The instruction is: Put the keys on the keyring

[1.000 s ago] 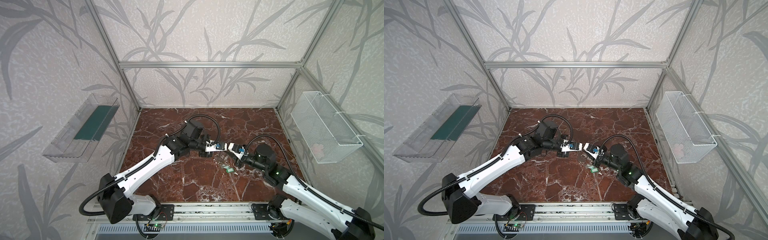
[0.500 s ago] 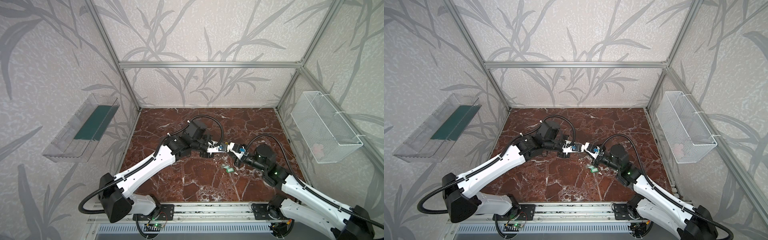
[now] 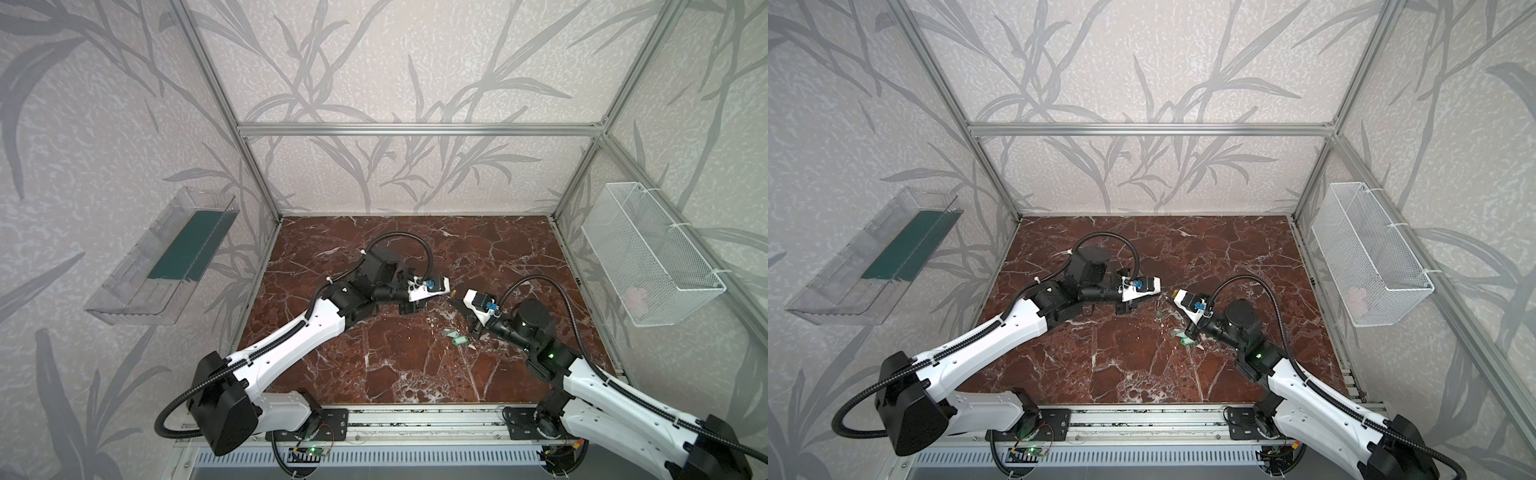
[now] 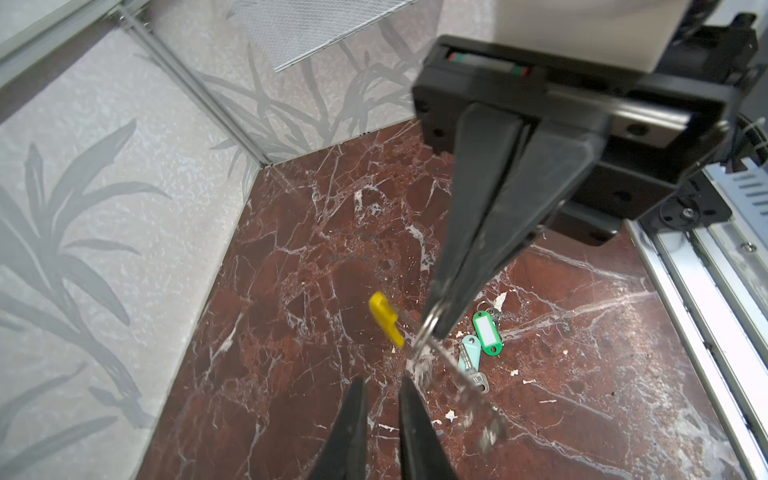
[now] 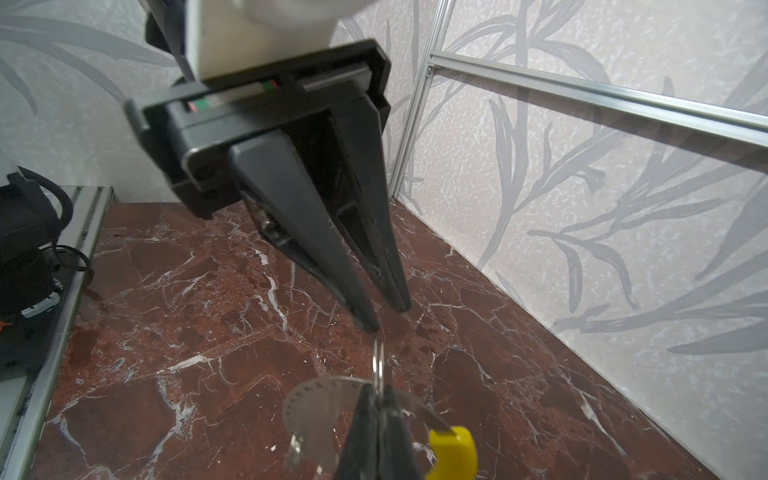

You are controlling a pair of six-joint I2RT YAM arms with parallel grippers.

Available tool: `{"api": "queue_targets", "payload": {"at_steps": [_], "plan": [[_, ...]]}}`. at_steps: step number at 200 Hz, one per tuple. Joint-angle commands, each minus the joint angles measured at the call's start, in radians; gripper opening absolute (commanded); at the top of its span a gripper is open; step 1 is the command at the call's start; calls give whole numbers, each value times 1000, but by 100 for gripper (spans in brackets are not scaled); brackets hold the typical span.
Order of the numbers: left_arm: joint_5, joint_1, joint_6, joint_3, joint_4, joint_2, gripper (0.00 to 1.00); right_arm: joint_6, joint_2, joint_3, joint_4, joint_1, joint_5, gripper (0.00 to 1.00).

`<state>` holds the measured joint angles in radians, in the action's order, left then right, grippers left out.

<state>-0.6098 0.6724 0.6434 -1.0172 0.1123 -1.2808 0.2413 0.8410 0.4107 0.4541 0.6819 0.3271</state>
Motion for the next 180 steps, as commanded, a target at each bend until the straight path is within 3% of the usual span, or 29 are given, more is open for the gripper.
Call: {"api": "queue_targets", "payload": {"at_steps": [1,11,78,180], "plan": [[-180,-62,-274,101,-392,47,19,-64,-7,-3,134,1,51,0],[-215,-75,-326,139,-475,48,18,-74,1,-3,151,2,67,0],[-332,-70,-338,168,-505,52,17,-114,20,10,188,1,95,0],[-377,-56,-347,174,-516,42,21,-165,47,7,257,1,106,0]]}}
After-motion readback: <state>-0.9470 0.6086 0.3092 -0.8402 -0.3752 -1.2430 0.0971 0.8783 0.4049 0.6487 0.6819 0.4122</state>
